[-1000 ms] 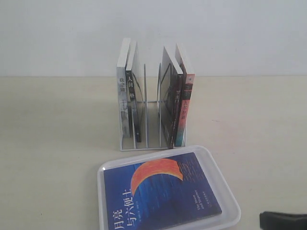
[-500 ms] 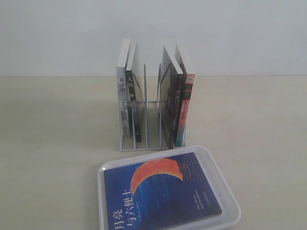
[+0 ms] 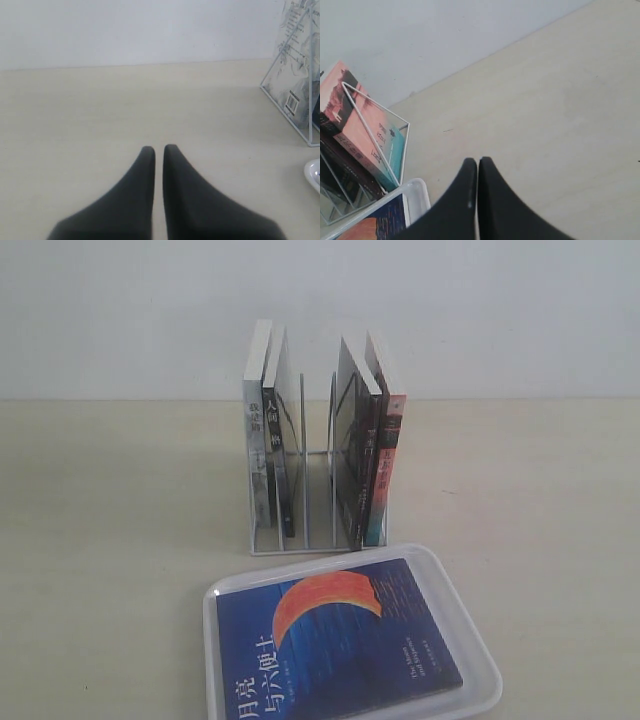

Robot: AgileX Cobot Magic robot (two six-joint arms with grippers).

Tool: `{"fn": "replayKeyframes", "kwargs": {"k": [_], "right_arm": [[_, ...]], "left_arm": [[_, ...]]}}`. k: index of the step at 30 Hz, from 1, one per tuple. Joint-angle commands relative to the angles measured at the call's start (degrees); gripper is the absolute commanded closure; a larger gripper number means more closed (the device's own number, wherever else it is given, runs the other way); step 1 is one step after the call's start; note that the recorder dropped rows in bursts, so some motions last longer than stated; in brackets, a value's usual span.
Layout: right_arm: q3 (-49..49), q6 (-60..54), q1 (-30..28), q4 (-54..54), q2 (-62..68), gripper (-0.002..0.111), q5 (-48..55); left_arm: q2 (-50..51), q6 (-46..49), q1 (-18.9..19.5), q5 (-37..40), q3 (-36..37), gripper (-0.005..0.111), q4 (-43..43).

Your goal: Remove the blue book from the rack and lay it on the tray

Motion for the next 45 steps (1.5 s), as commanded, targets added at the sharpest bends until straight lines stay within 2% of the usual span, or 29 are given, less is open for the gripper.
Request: {"fn": "replayKeyframes", "kwargs": {"k": [1, 8, 13, 14, 15, 17, 19, 20, 22, 24, 26, 32, 36, 45], "right_arm": [[0.17, -1.04, -0.38, 0.81, -0.26, 0.108, -1.51], [0.17, -1.55, -0.29, 7.05, -0.26, 0.108, -2.70], [0.17, -7.92, -0.29, 19.63, -0.26, 0.108, -7.98], [0.17, -10.83, -0.29, 23.04, -0.26, 0.108, -9.79], [0.17, -20.38, -0.29, 31.82, -0.26, 0.108, -13.76], [0.17, -32.59, -0.29, 38.63, -0.26, 0.108, -17.46], [0.17, -44.23, -0.29, 39.76, -0.26, 0.108, -19.12], [0.52, -54.99, -0.29, 39.76, -0.26, 0.108, -18.15], [2.25, -59.98, -0.29, 39.49, -0.26, 0.108, -17.73], [4.66, -60.37, -0.29, 38.06, -0.26, 0.108, -18.62], [4.66, -60.51, -0.29, 34.83, -0.26, 0.108, -11.97], [4.66, -58.78, -0.29, 28.71, -0.26, 0.108, -5.11], [4.66, -51.49, -0.29, 28.92, -0.26, 0.108, -5.00], [4.66, -51.16, -0.64, 28.92, -0.26, 0.108, -5.00]], "left_arm": [[-0.22, 0.21, -0.06, -0.18, 0.20, 0.102, -0.43], [-0.22, 0.21, -0.06, -0.18, 0.20, 0.102, -0.43], [-0.22, 0.21, -0.06, -0.18, 0.20, 0.102, -0.43], [-0.22, 0.21, -0.06, -0.18, 0.20, 0.102, -0.43], [-0.22, 0.21, -0.06, -0.18, 0.20, 0.102, -0.43], [-0.22, 0.21, -0.06, -0.18, 0.20, 0.102, -0.43], [-0.22, 0.21, -0.06, -0.18, 0.20, 0.102, -0.43], [-0.22, 0.21, -0.06, -0.18, 0.20, 0.102, -0.43], [-0.22, 0.21, -0.06, -0.18, 0.20, 0.102, -0.43], [-0.22, 0.21, -0.06, -0.18, 0.20, 0.102, -0.43], [-0.22, 0.21, -0.06, -0.18, 0.20, 0.102, -0.43], [-0.22, 0.21, -0.06, -0.18, 0.20, 0.102, -0.43], [-0.22, 0.21, -0.06, -0.18, 0.20, 0.102, -0.43], [-0.22, 0.21, -0.06, -0.18, 0.20, 0.102, -0.43]]}}
